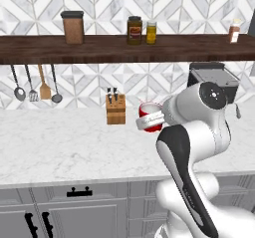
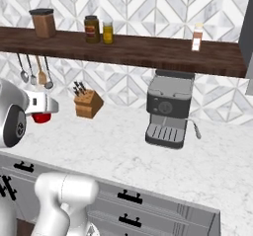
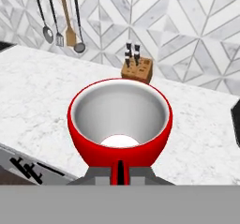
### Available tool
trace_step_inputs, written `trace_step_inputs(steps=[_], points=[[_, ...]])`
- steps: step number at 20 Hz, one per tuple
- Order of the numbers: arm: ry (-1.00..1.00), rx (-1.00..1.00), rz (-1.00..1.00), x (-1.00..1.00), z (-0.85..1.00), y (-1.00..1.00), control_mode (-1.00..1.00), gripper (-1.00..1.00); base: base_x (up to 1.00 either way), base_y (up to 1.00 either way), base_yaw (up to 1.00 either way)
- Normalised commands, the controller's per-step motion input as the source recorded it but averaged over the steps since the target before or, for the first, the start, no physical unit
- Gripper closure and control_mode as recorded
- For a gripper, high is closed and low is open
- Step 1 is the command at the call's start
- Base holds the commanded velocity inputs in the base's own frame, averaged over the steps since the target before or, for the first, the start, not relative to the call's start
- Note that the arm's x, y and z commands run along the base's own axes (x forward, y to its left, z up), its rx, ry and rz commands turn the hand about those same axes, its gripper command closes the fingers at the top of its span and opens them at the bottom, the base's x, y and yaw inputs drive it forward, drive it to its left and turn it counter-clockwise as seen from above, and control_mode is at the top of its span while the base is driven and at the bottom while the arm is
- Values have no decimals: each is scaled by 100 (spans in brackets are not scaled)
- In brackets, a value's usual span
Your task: Gather all objects into one cabinet and sort the glasses and bowls to opposite sides.
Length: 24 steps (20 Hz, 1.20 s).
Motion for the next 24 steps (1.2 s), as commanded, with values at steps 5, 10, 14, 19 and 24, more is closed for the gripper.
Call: trace_step_inputs(steps=[5, 10, 14, 19, 24], points=[[0, 0, 0, 0, 0, 0, 100, 100, -53, 49, 1], [0, 0, 0, 0, 0, 0, 100, 100, -36, 99, 16], [0, 0, 0, 0, 0, 0, 100, 100, -21, 100, 34], [0, 0, 0, 0, 0, 0, 100, 100, -3, 100, 40], [0, 0, 0, 0, 0, 0, 100, 100, -19, 100, 55]])
